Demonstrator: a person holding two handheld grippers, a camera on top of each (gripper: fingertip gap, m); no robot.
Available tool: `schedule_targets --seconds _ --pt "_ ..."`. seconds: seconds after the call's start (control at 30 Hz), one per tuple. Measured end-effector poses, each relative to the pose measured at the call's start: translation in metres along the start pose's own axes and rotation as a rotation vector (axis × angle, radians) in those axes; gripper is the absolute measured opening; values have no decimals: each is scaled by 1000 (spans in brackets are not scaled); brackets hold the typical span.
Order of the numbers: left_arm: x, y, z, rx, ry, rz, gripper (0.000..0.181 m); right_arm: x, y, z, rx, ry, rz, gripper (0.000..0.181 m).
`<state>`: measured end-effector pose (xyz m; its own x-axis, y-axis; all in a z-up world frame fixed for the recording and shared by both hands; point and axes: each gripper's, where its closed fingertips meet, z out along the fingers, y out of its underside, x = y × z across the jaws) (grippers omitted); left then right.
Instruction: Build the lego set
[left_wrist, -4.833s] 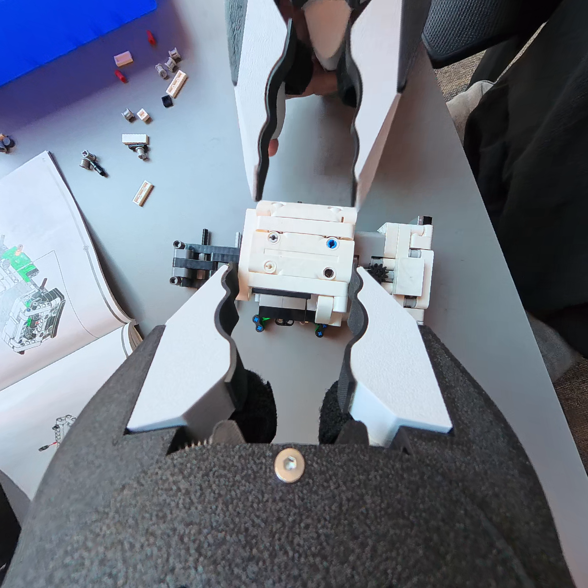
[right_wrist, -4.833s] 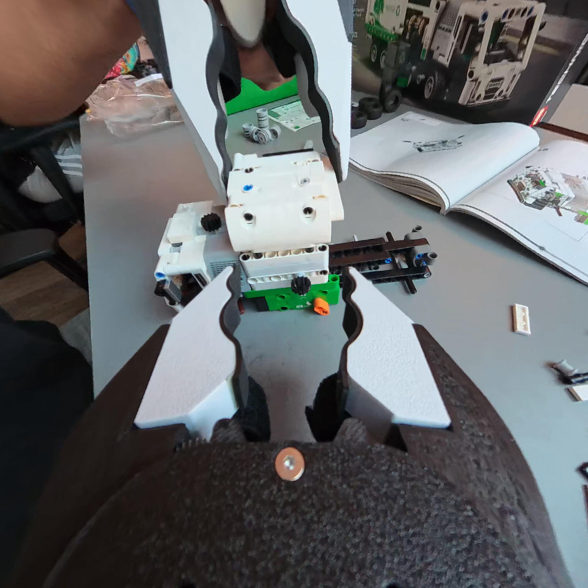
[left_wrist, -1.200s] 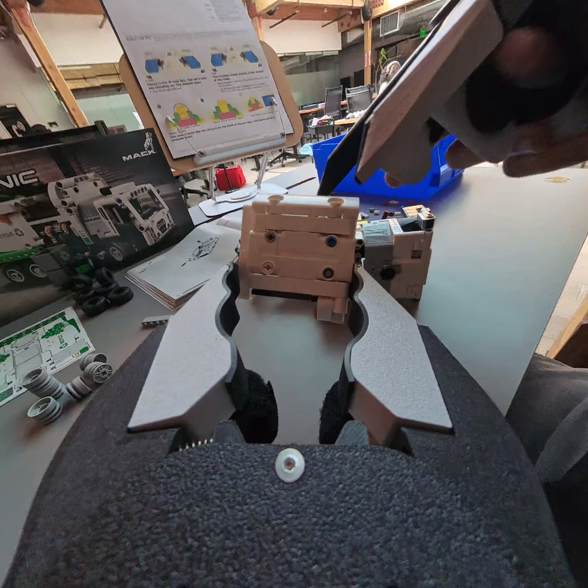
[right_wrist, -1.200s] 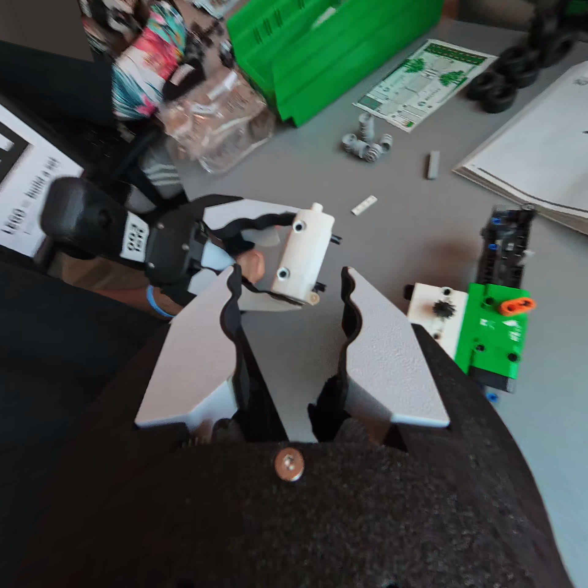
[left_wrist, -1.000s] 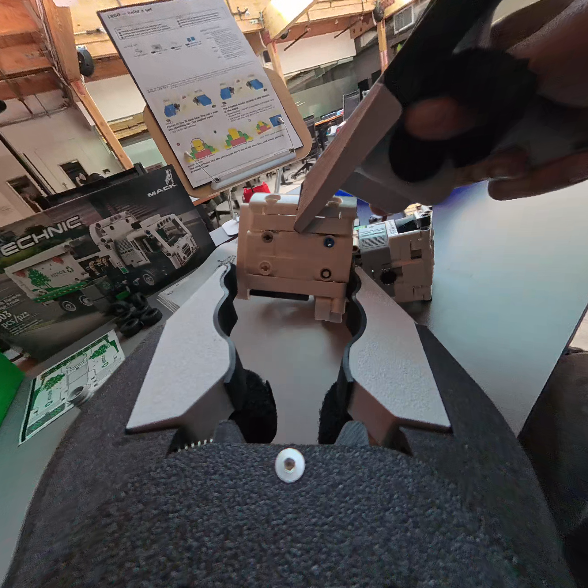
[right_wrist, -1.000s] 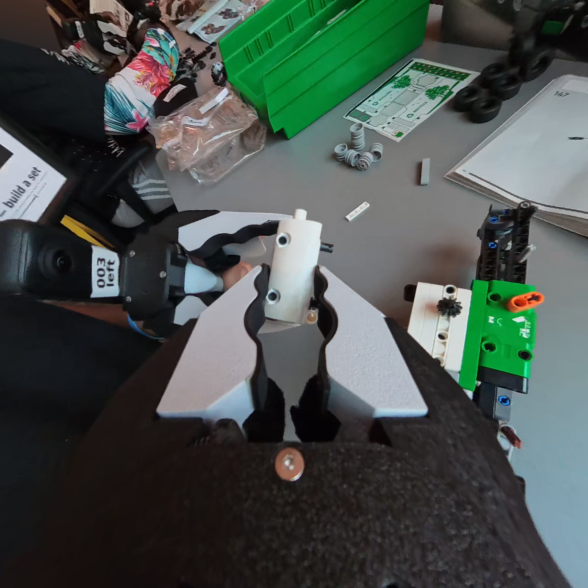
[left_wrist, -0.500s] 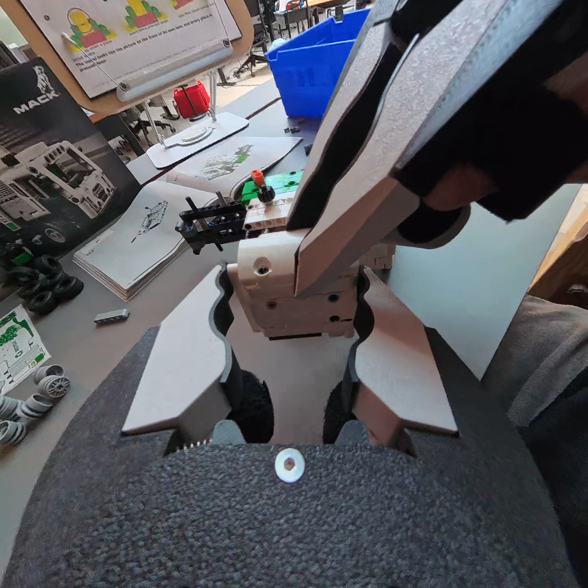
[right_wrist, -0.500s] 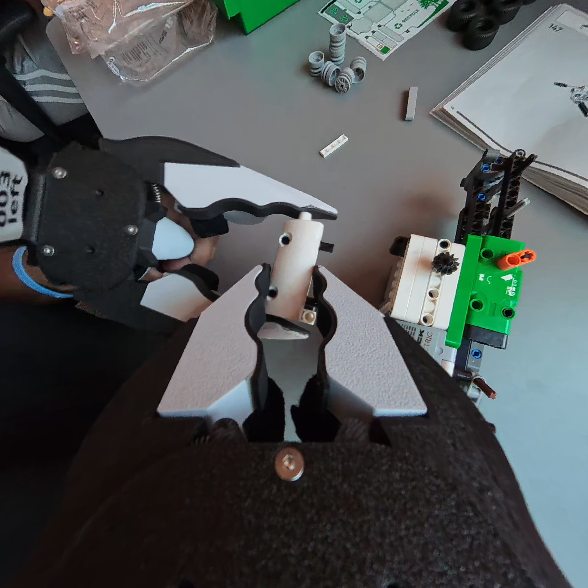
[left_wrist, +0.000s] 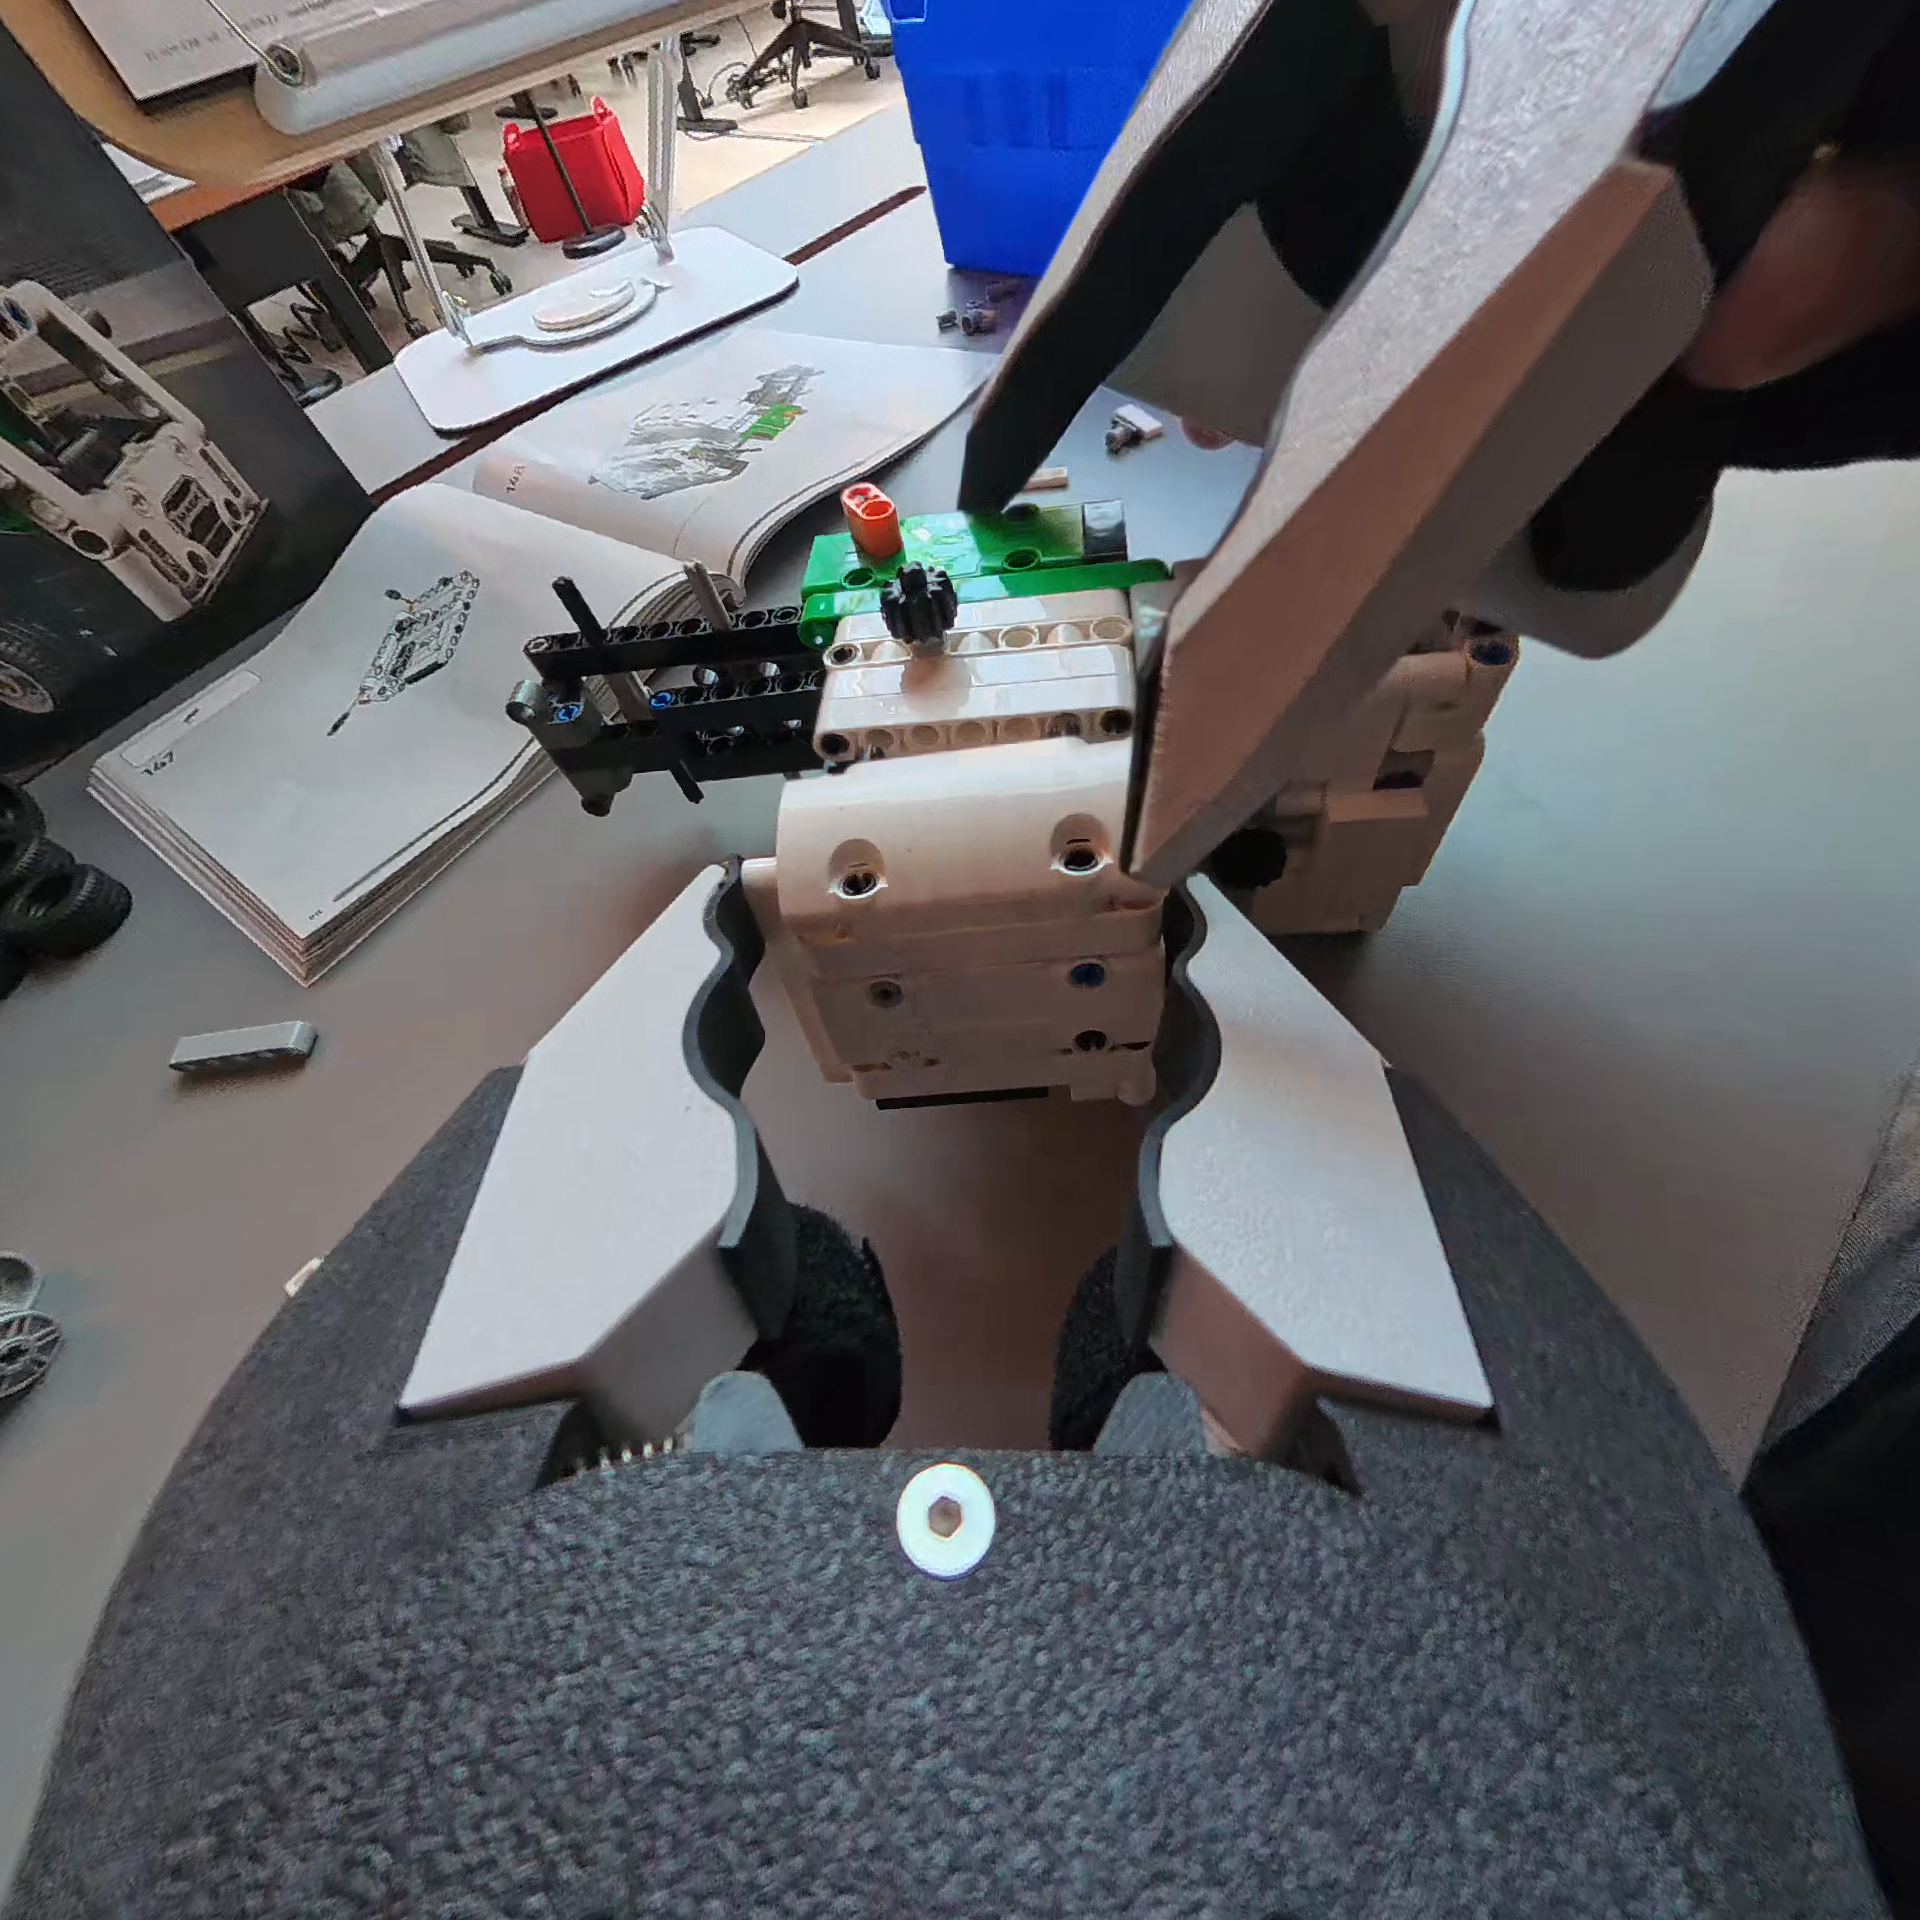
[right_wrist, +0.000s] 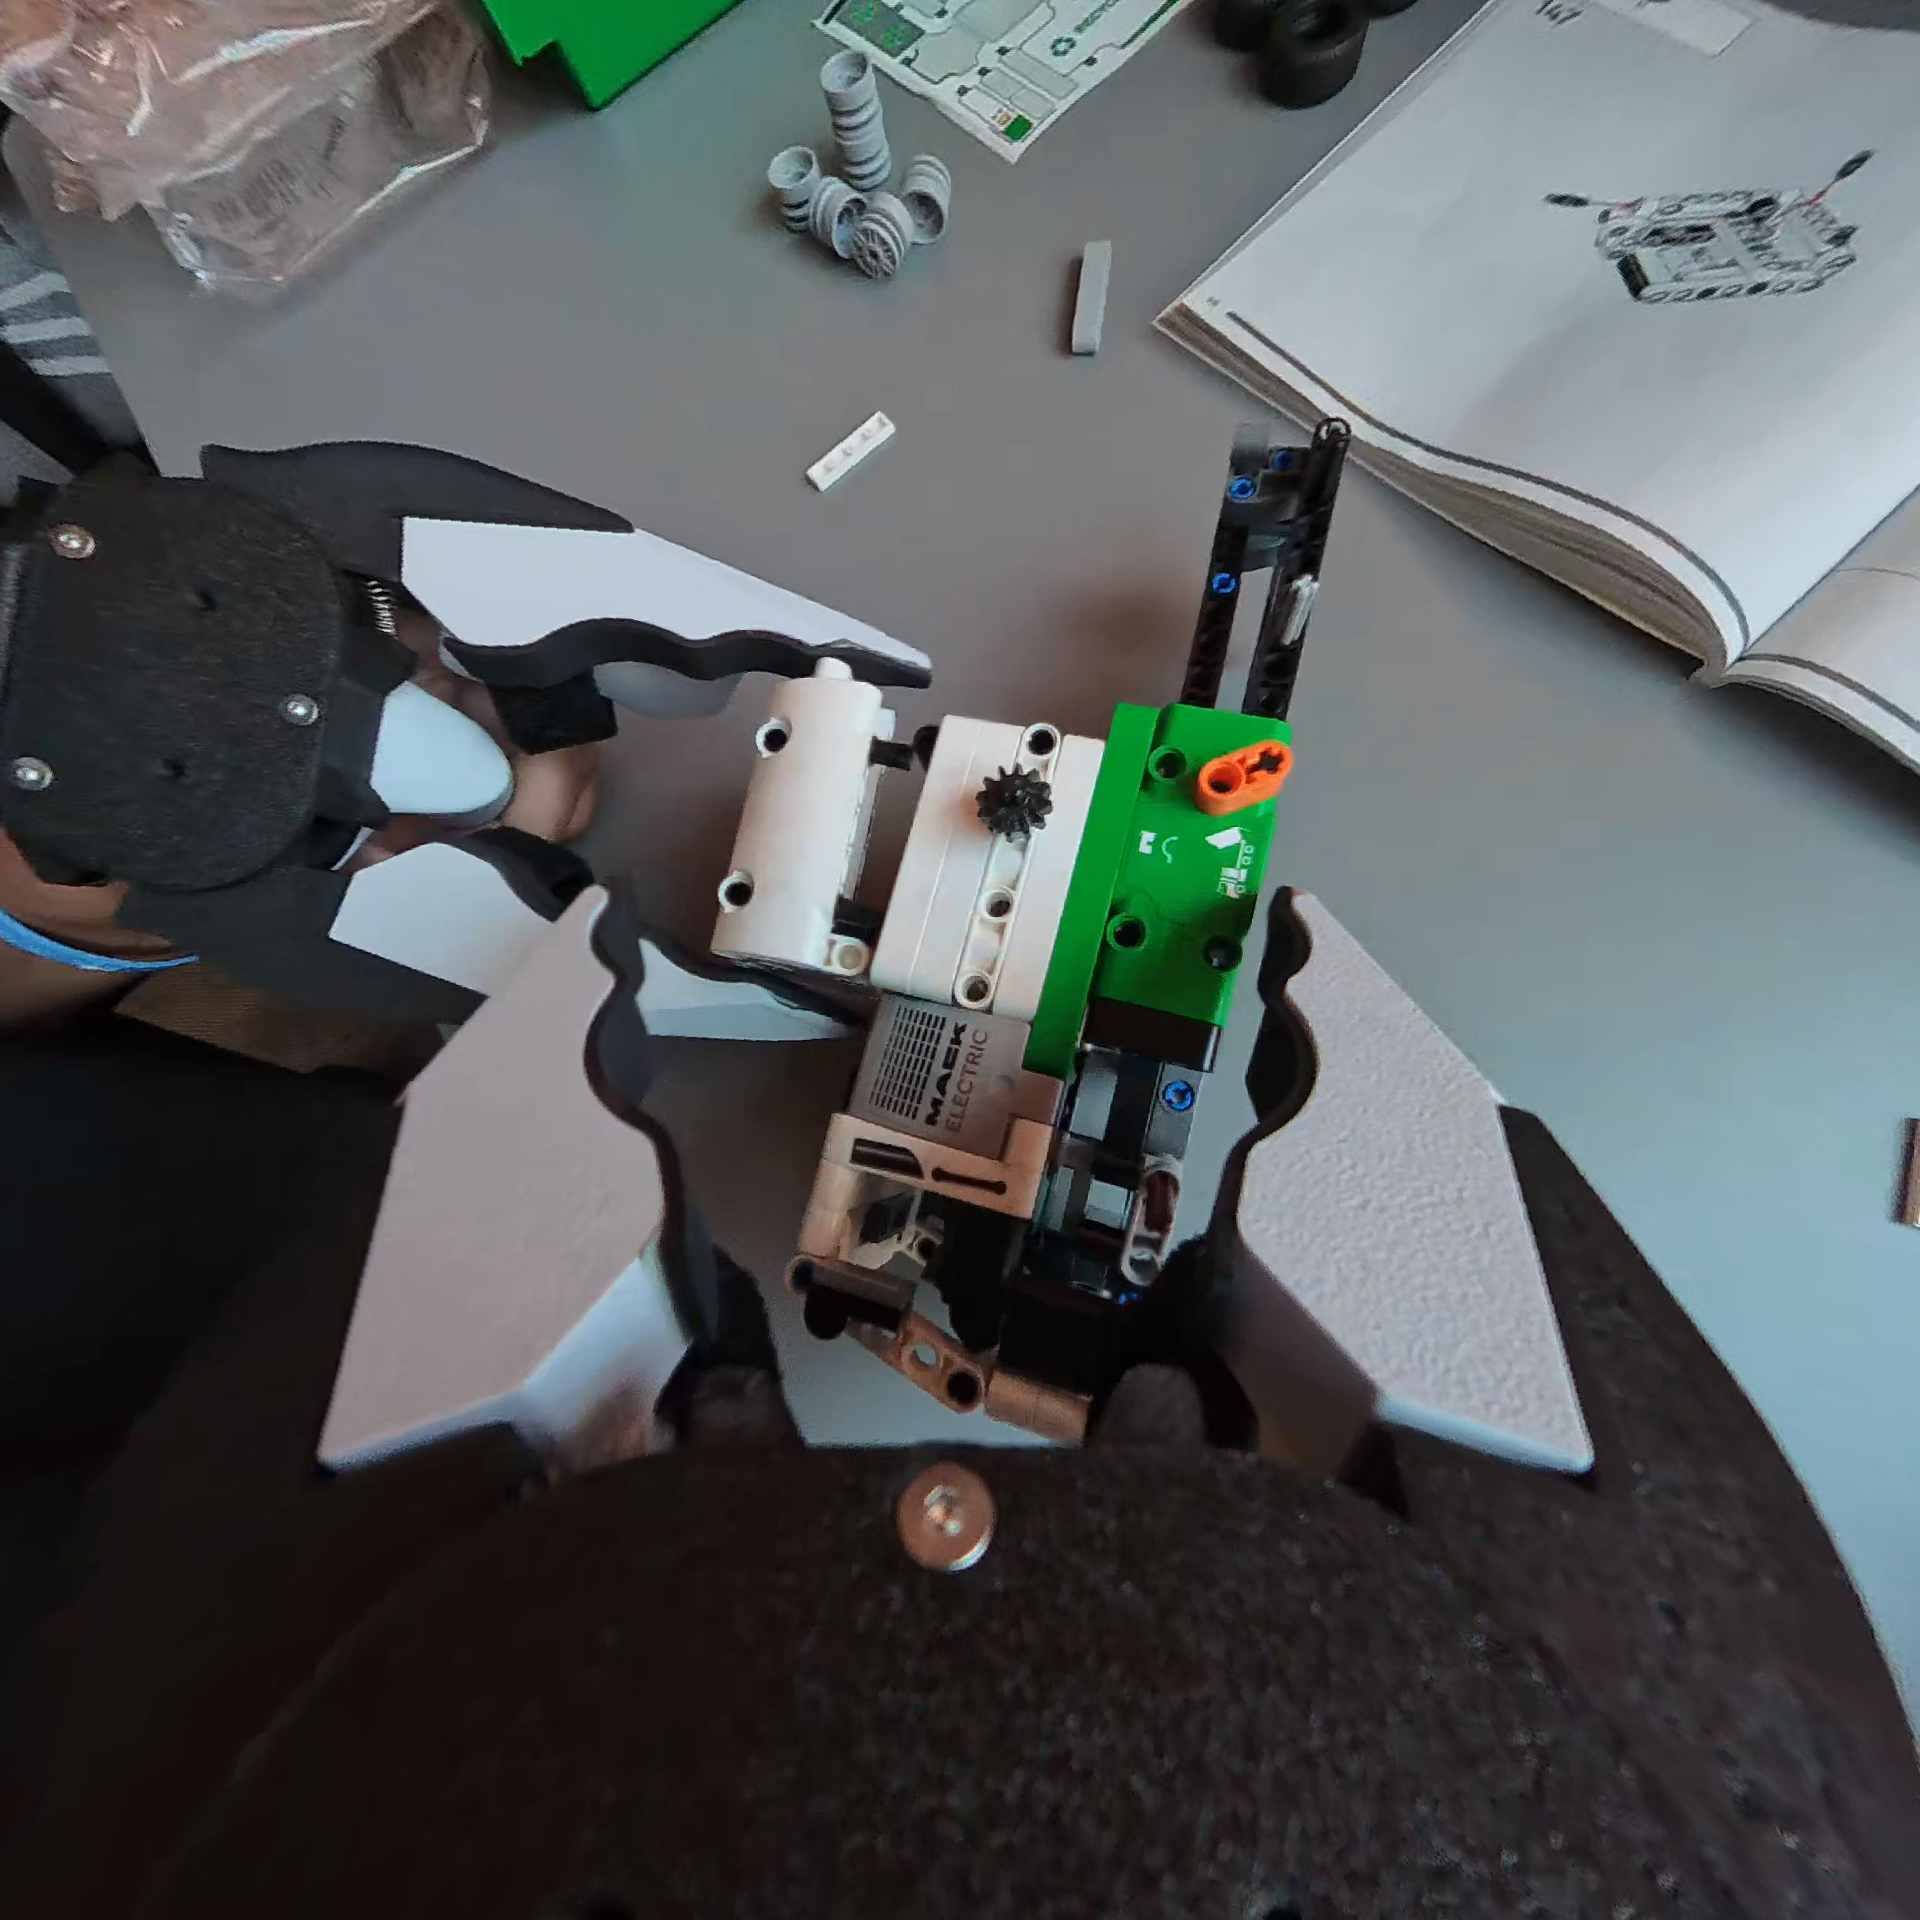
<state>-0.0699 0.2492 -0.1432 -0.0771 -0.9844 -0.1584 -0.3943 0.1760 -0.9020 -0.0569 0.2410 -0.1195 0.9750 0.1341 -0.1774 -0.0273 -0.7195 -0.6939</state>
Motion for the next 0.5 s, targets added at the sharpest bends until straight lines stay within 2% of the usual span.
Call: schedule_targets --seconds 0.03,0.13,0.37,0.5 --pt "-1 0 1 -2 -1 -4 76 2 1 2 -11 17 -6 120" --pt "-3 0 4 -5 2 -10 76 6 0 7 -36 65 -16 125" --pt "2 -2 8 -3 18 34 76 12 8 15 -122 88 67 107" --pt "2 0 12 -19 8 57 76 15 11 17 -157 112 64 105"
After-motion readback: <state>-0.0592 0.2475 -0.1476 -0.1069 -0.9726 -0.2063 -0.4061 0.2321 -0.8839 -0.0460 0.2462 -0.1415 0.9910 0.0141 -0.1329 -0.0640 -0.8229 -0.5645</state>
